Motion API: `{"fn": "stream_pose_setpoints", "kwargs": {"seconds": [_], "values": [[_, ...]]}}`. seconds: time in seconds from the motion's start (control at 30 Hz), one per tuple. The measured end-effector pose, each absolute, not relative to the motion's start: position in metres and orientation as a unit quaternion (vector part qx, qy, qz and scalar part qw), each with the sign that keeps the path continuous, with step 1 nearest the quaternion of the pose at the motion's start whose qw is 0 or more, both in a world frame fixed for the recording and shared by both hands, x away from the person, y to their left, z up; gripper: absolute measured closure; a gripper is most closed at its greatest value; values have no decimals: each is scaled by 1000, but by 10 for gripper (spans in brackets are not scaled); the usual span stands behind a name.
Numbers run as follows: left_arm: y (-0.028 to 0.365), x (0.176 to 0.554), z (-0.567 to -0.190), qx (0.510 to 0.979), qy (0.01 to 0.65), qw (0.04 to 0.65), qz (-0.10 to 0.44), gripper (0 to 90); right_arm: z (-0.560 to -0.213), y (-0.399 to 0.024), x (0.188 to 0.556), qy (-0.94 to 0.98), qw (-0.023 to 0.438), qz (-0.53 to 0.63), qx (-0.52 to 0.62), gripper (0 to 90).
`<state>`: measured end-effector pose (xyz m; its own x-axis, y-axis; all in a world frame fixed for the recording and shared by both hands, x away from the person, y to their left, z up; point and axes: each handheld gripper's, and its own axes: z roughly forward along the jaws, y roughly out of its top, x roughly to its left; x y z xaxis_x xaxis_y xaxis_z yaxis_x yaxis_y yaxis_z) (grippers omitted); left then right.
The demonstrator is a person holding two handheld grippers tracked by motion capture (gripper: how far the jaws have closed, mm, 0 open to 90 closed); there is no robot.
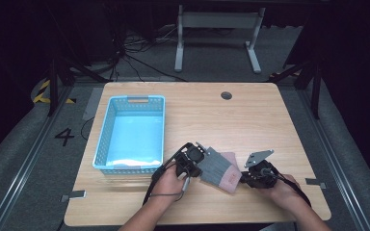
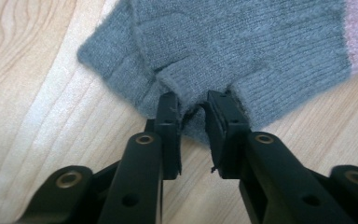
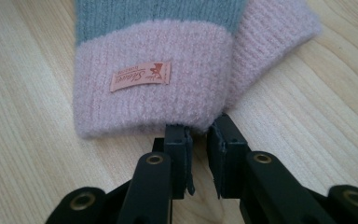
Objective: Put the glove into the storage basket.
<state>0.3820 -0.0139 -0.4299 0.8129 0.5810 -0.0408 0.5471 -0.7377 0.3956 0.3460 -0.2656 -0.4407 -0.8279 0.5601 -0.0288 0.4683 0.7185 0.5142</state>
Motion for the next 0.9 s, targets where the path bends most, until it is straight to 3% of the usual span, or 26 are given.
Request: {"fn": "stream_pose_setpoints", "kwargs": {"seconds": [0.23,0.9], "values": [[-12,381,-427,931,301,201,41,865,-440,-266,346,922,98,251,278,831],[-2,364,-393,926,289,237,48,878,-410,-284,345,895,86,311,308,850]]}}
